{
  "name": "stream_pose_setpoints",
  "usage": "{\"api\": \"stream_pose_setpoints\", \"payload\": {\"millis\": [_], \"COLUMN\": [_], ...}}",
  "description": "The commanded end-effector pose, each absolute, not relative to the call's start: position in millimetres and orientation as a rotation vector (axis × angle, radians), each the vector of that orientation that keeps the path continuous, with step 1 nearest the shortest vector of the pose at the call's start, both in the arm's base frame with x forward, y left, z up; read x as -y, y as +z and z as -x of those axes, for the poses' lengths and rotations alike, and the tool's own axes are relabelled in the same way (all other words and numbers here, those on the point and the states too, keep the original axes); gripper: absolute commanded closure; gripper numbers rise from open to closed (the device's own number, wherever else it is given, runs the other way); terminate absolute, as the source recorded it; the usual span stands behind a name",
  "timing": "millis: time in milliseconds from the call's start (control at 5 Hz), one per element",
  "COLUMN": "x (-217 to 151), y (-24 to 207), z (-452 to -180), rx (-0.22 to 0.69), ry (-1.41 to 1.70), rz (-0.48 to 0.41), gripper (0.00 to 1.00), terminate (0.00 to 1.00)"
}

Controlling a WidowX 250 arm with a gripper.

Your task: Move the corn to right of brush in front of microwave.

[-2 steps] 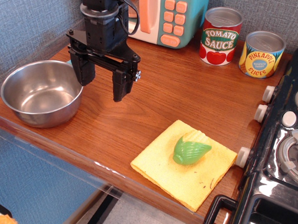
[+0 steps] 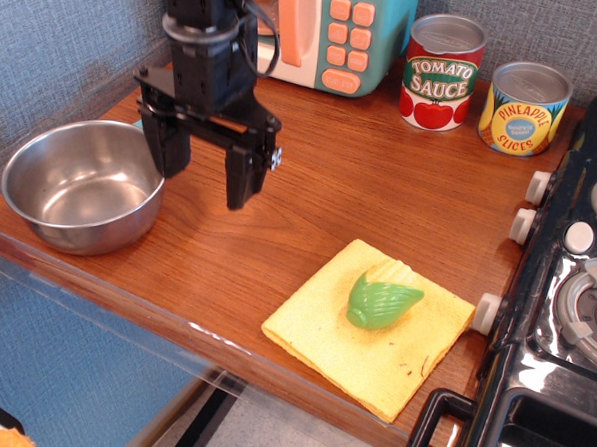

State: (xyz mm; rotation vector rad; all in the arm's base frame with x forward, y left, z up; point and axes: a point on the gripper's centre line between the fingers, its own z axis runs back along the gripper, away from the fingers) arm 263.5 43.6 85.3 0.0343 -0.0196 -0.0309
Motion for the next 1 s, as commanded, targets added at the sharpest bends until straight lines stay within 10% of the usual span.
{"api": "stream_pose_setpoints", "payload": {"millis": [0,400,800], "x": [23,87,74], "y": [94,83,43], "z": [-269,-274,-279], "rx": [0.068,0.079,0.03], "ry": [-0.183,-0.203,-0.052], "rz": [-0.002,0.046,0.008], "gripper": [0.0,0.0,0.0], "terminate": [0.0,0.0,0.0]}}
